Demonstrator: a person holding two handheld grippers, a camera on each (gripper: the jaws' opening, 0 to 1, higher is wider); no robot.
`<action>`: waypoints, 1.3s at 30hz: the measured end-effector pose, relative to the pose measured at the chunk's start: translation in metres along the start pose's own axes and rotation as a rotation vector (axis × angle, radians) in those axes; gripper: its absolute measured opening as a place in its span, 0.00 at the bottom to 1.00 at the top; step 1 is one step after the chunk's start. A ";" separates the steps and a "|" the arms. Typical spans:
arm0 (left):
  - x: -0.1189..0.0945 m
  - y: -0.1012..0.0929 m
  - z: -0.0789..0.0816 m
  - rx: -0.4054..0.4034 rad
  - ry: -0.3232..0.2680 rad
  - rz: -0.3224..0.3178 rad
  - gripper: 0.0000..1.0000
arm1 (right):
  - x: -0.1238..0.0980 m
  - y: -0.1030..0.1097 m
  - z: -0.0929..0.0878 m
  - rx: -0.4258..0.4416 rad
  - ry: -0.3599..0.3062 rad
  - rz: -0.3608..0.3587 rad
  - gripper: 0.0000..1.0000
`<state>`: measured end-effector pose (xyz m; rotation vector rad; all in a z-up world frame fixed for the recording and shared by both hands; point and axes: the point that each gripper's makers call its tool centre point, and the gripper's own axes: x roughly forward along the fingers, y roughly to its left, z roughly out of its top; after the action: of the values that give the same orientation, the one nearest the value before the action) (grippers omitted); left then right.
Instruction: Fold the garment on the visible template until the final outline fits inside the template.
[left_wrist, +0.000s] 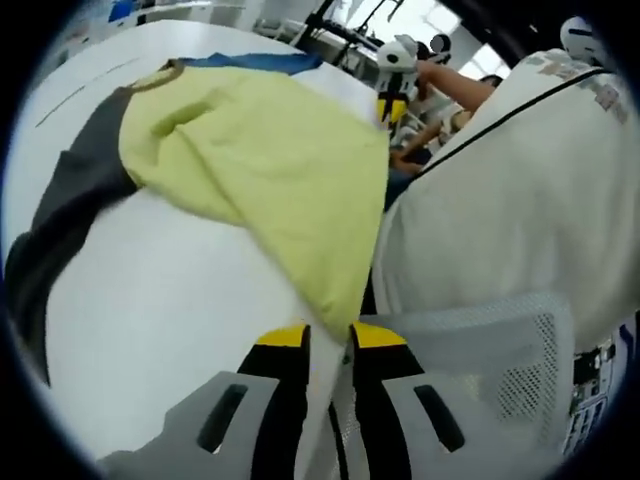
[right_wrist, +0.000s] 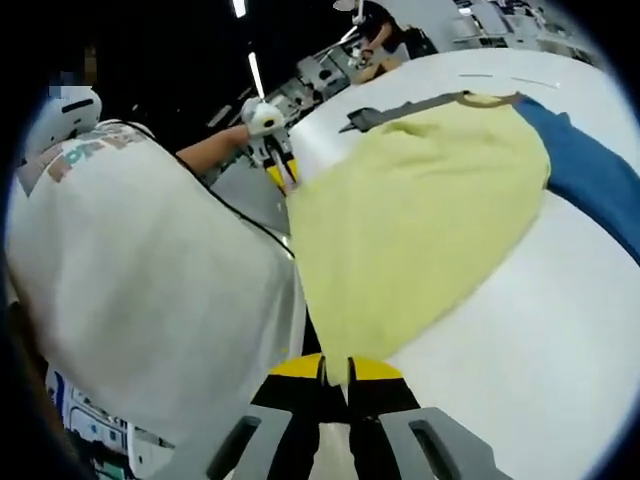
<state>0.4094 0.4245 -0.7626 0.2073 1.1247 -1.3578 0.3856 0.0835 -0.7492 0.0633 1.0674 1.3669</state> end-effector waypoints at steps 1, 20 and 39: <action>-0.001 0.002 0.002 -0.006 -0.013 0.006 0.14 | 0.000 0.000 0.003 -0.005 -0.013 -0.001 0.04; -0.050 0.088 0.077 0.025 -0.329 0.436 0.09 | 0.010 -0.012 0.032 -0.052 -0.132 -0.069 0.00; -0.082 0.190 0.136 -0.092 -0.431 0.808 0.13 | 0.025 -0.012 0.035 -0.084 -0.173 -0.128 0.00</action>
<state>0.6533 0.4368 -0.7238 0.2506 0.6202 -0.5832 0.4131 0.1183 -0.7511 0.0494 0.8540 1.2653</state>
